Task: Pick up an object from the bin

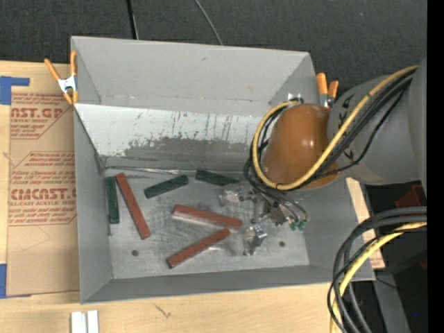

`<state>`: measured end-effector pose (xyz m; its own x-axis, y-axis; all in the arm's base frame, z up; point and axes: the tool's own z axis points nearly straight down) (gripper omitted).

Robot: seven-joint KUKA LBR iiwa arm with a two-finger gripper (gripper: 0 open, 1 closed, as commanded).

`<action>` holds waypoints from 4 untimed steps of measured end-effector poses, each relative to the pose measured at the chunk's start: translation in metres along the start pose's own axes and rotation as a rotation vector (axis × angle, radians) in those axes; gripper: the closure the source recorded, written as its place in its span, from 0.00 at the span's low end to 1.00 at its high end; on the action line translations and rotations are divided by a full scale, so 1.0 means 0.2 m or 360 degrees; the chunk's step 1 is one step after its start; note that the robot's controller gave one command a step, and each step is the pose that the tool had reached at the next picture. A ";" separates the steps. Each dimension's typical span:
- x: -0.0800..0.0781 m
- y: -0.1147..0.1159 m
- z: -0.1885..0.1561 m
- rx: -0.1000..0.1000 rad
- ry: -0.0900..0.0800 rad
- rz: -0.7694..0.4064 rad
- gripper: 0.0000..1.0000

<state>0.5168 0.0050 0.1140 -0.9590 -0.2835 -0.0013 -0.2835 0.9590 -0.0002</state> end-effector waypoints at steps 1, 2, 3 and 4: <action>-0.09 -0.03 0.21 -0.0002 0.0013 0.0013 1.00; -0.09 -0.03 0.21 -0.0002 0.0012 0.0013 1.00; -0.09 0.01 -0.82 0.0003 -0.0010 0.0029 1.00; -0.09 0.01 -0.81 0.0001 -0.0003 0.0029 0.00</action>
Offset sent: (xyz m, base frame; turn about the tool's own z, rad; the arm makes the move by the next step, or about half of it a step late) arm 0.0000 0.0000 0.0000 0.0000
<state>0.5328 0.0109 0.2752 -0.9640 -0.2660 -0.0034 -0.2660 0.9640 -0.0005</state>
